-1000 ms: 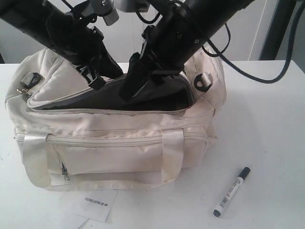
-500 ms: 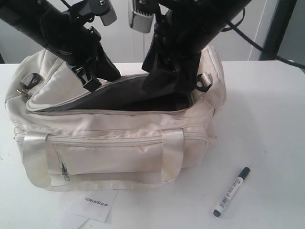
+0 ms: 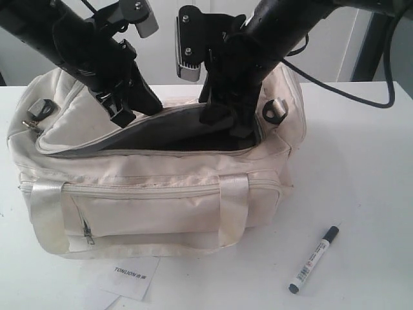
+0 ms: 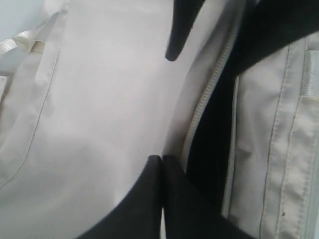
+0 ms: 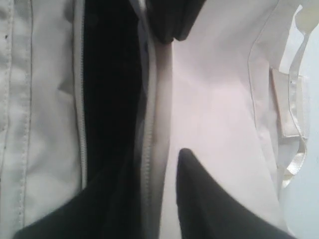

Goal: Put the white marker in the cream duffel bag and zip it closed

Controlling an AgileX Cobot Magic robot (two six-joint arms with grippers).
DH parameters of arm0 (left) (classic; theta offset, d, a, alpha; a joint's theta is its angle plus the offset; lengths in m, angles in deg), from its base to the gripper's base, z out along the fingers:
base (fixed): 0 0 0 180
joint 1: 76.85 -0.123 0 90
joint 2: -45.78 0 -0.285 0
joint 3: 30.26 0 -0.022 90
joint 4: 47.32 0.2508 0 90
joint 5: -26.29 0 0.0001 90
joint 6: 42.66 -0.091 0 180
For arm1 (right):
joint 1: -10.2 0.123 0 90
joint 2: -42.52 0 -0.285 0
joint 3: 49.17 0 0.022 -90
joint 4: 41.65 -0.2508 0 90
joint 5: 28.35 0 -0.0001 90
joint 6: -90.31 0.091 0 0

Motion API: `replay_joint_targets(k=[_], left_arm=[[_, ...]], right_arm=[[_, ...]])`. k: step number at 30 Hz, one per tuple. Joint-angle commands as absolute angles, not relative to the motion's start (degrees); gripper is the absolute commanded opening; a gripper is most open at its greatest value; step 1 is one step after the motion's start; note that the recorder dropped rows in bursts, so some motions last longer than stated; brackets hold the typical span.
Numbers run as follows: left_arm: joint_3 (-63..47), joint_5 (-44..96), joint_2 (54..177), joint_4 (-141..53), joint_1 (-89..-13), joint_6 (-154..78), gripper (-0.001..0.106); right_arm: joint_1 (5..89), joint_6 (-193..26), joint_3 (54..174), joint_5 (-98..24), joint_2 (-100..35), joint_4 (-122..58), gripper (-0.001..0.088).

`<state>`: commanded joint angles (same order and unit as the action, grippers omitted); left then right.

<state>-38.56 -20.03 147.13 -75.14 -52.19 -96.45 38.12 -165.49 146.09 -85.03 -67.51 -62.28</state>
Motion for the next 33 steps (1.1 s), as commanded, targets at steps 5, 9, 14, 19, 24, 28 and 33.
replay_joint_targets(k=[5, 9, 14, 19, 24, 28, 33], left_arm=[[-38.6, -19.9, 147.1, -75.1, -52.2, -97.4, 0.009], [-38.6, -20.8, 147.0, -75.1, -52.2, -98.3, 0.051], [-38.7, -23.8, 146.8, -76.6, -52.2, -99.1, 0.087], [-38.7, -23.2, 146.9, -77.4, -52.2, -101.1, 0.082], [-38.7, -21.1, 147.5, -78.6, -52.2, -102.1, 0.072], [-38.8, -19.9, 150.1, -78.7, -52.2, -102.2, 0.071], [-38.8, -16.9, 150.9, -78.0, -52.2, -102.6, 0.001]], right_arm=[[38.1, -165.3, 146.1, -85.0, -67.4, -62.4, 0.0000], [38.1, -164.4, 146.1, -84.7, -67.4, -62.4, 0.0000], [38.1, -163.9, 146.1, -84.1, -67.4, -62.4, 0.0000], [38.1, -162.8, 146.1, -83.4, -67.4, -62.4, 0.0000], [38.1, -162.8, 146.1, -83.1, -67.2, -62.5, 0.0000], [38.1, -162.8, 146.1, -82.9, -66.4, -62.6, 0.0000], [38.1, -155.4, 146.1, -82.9, -65.3, -62.4, 0.0058]])
